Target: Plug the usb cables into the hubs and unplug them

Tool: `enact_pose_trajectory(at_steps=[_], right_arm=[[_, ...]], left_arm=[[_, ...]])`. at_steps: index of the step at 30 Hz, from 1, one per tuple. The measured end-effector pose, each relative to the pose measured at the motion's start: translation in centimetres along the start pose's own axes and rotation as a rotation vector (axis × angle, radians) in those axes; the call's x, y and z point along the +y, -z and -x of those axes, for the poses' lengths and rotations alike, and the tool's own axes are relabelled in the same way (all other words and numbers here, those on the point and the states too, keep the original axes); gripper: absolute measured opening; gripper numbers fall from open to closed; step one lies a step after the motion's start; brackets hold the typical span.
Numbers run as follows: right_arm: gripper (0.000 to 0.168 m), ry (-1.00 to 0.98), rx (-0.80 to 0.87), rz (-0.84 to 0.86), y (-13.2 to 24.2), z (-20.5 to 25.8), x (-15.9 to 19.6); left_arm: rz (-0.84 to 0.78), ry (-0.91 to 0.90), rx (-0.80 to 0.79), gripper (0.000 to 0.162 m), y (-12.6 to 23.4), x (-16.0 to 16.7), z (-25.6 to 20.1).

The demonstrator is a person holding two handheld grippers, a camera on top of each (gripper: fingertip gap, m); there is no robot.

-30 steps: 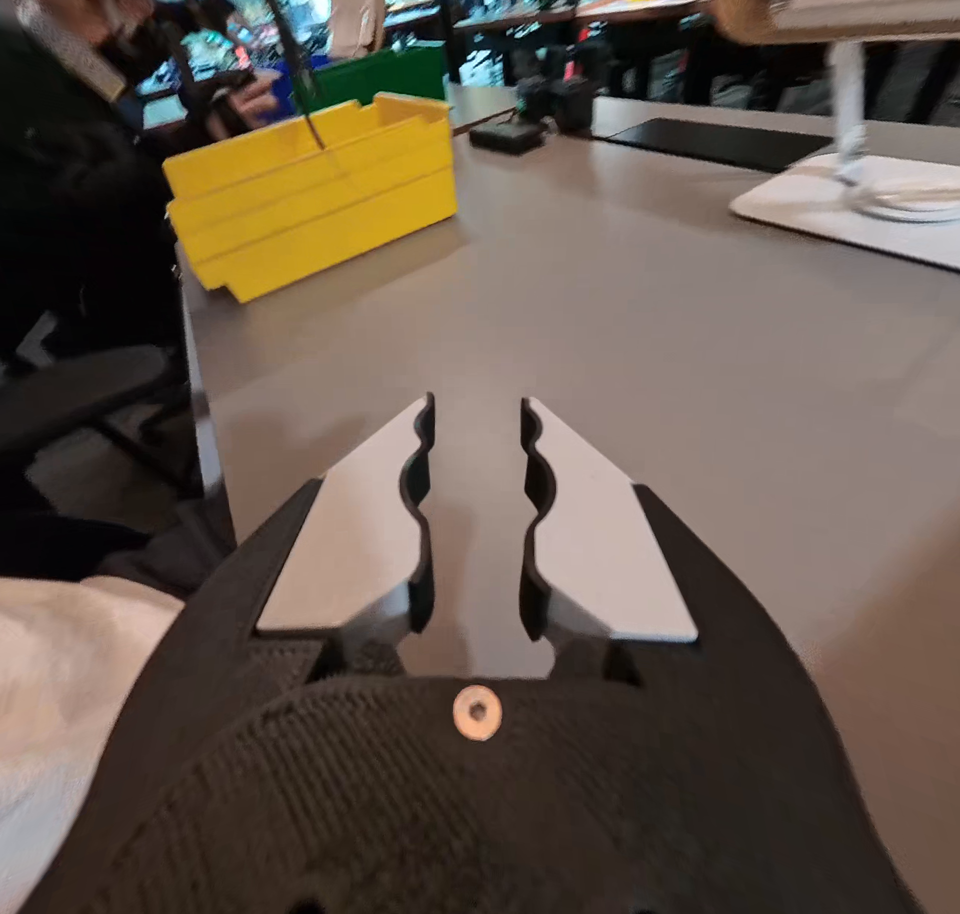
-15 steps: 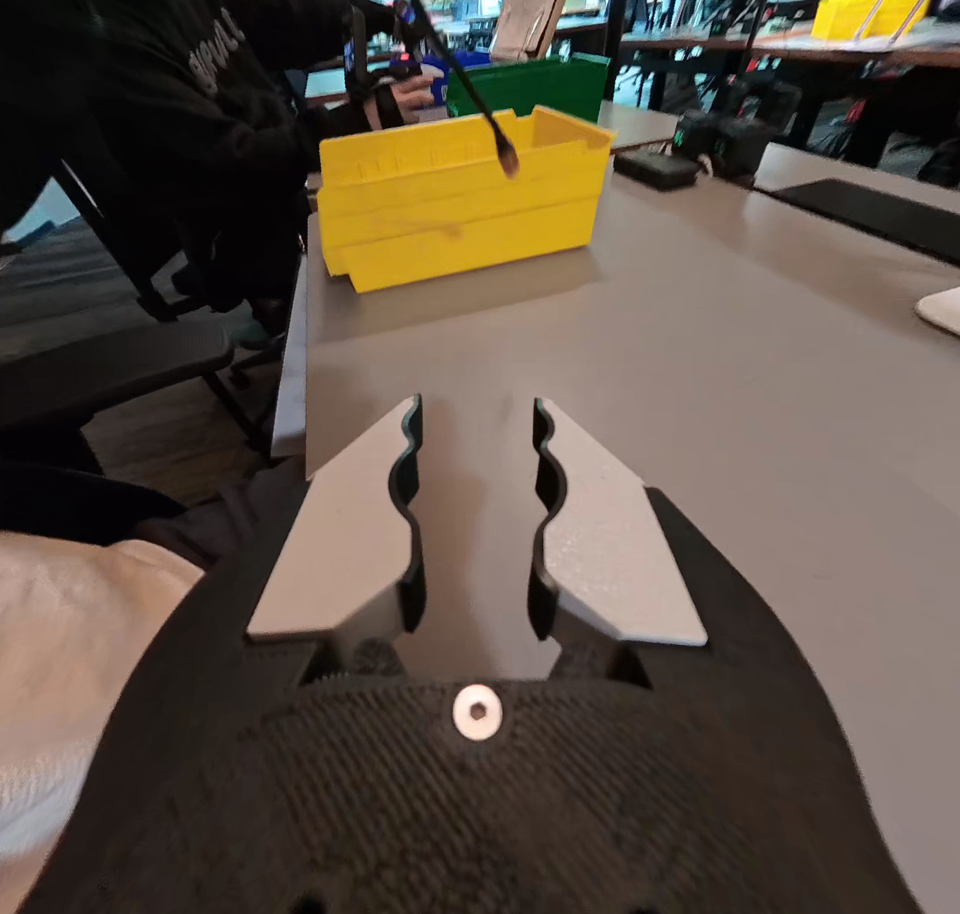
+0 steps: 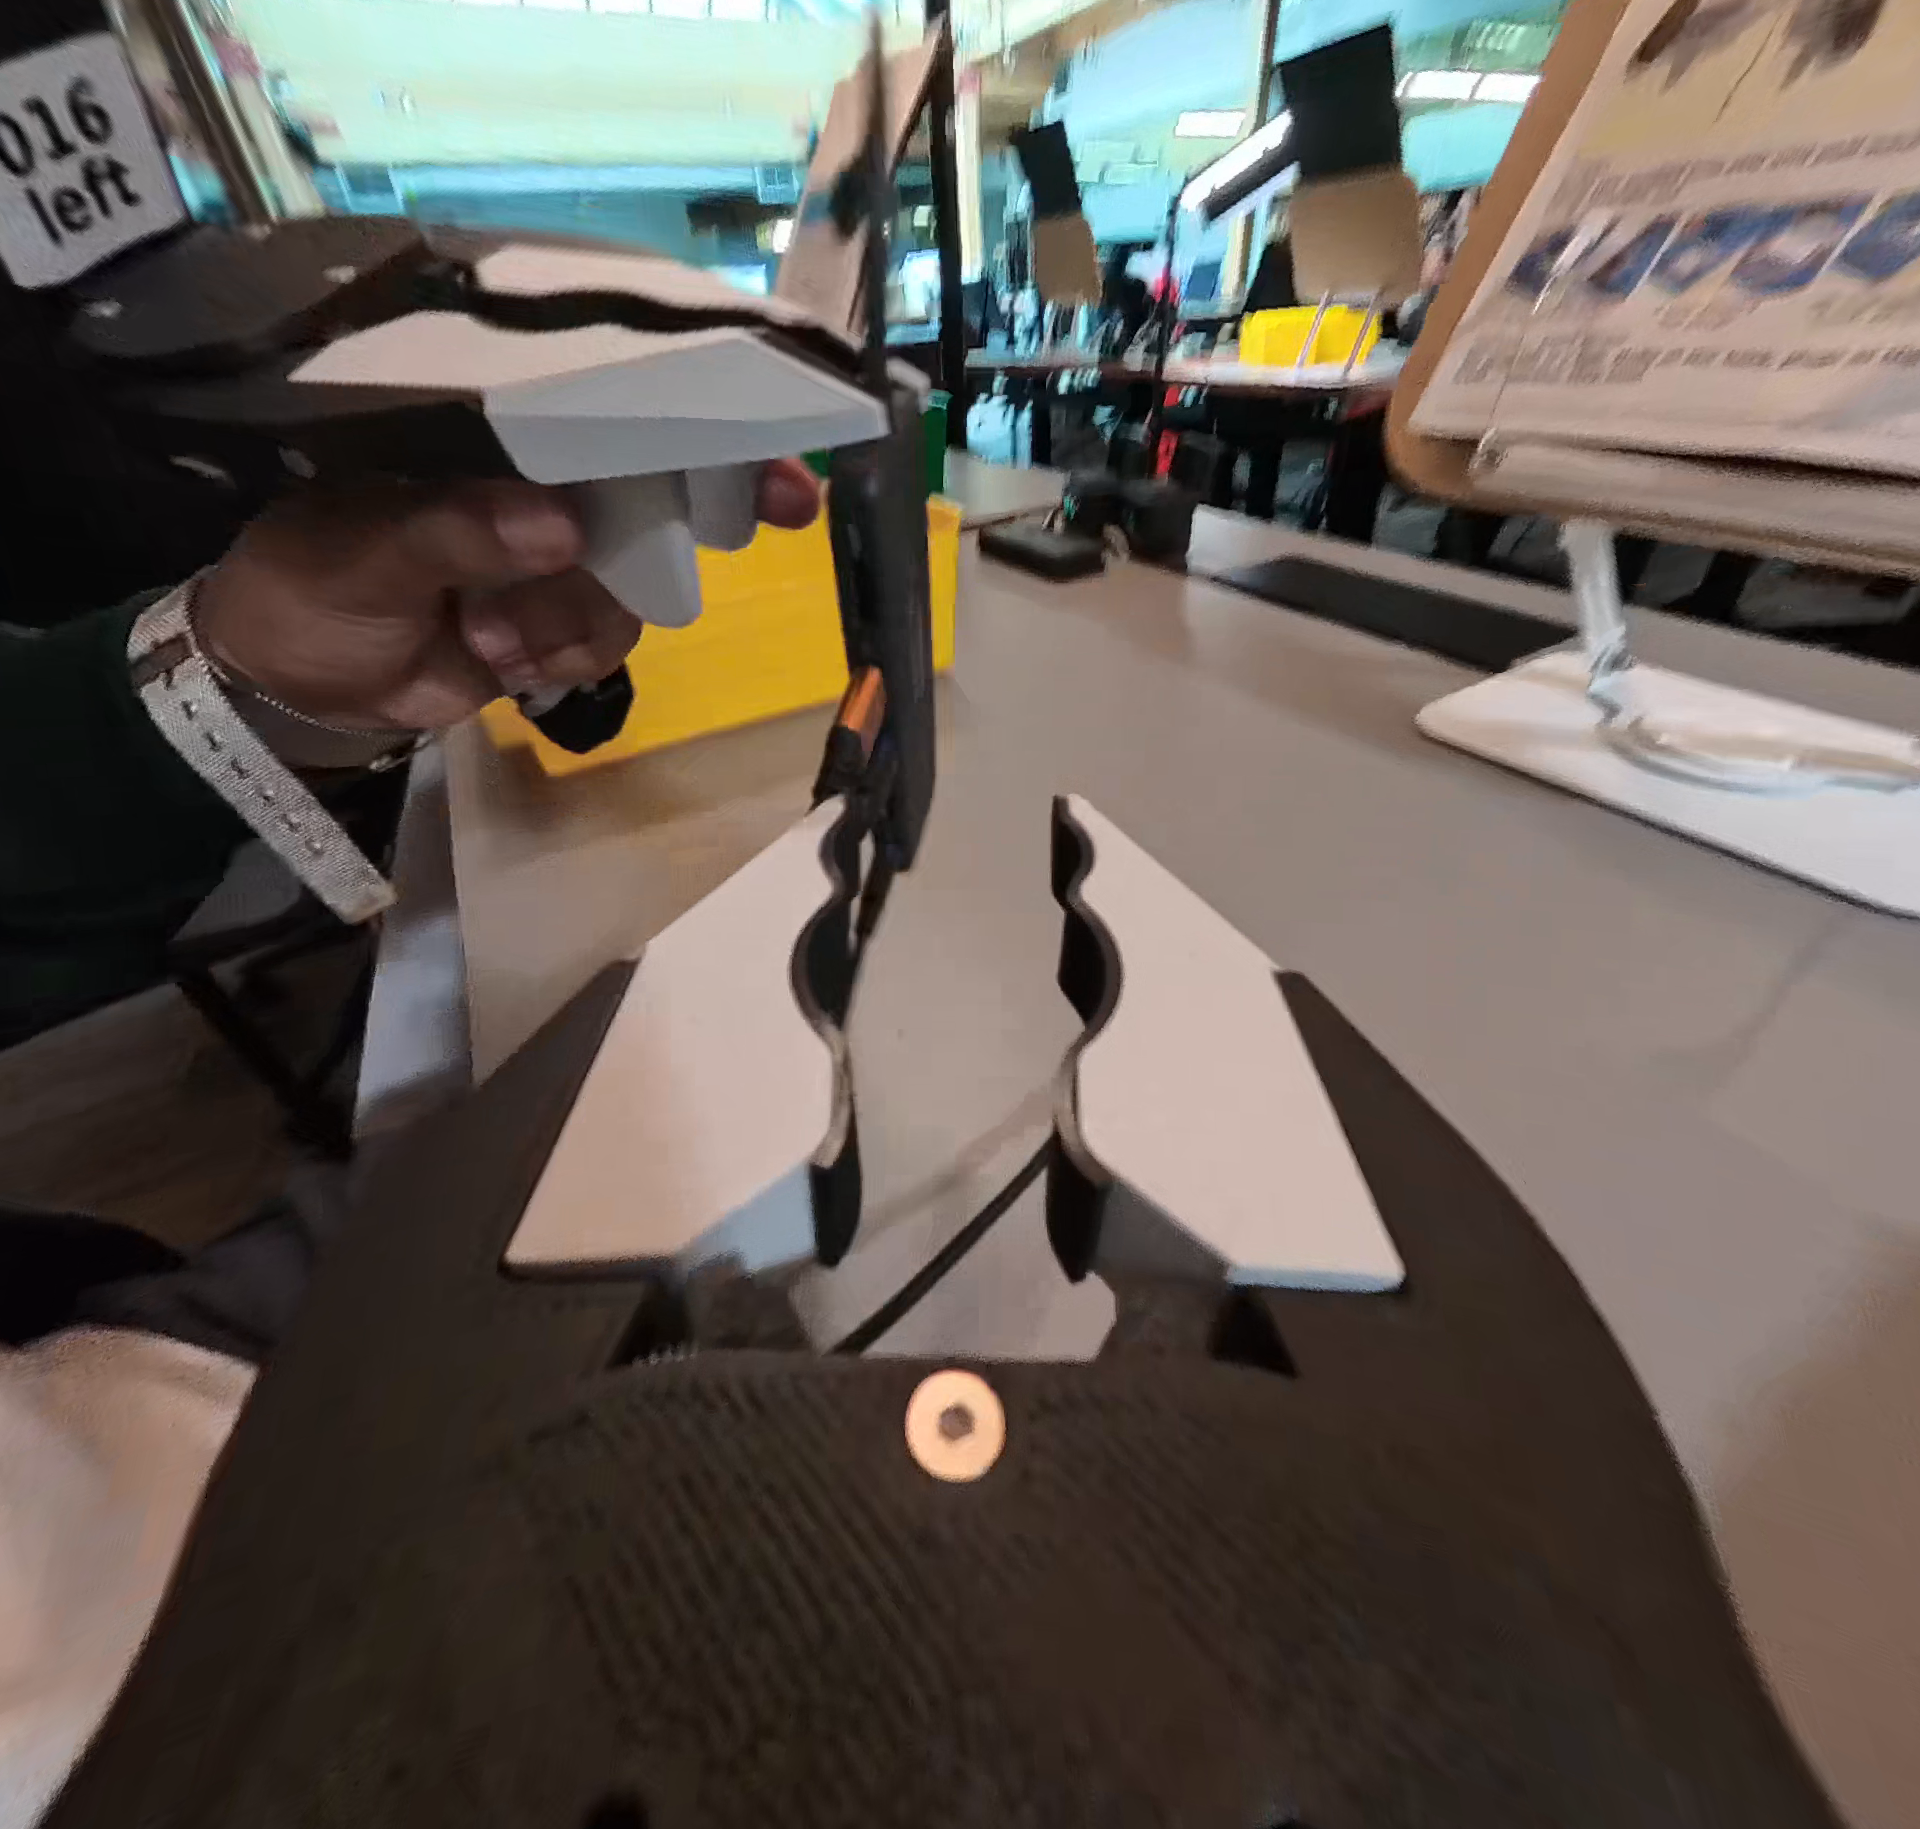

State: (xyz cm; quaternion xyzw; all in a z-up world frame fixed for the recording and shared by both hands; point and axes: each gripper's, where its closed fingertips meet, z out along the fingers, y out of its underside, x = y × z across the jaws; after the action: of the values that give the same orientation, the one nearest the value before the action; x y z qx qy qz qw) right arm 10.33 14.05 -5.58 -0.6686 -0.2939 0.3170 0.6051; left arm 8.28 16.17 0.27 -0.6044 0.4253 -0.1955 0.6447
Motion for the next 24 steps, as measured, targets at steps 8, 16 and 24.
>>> enact_pose_trajectory(at_steps=[8, 16, 24], right_arm=[[0.033, -0.013, 0.001, 0.072, 0.5, 0.2, 1.4], [0.029, 0.028, 0.101, 0.035, 1.9, -1.0, 0.8], [0.033, 0.106, 0.146, 0.228, 0.9, -1.3, 4.5]], left_arm=[[0.006, 0.012, -0.007, 0.024, -1.0, 1.1, -0.7], [0.001, -0.011, -0.018, 0.020, -1.7, 1.7, -1.3], [-0.050, -0.007, 0.064, 0.003, -2.2, 2.0, -4.2]])
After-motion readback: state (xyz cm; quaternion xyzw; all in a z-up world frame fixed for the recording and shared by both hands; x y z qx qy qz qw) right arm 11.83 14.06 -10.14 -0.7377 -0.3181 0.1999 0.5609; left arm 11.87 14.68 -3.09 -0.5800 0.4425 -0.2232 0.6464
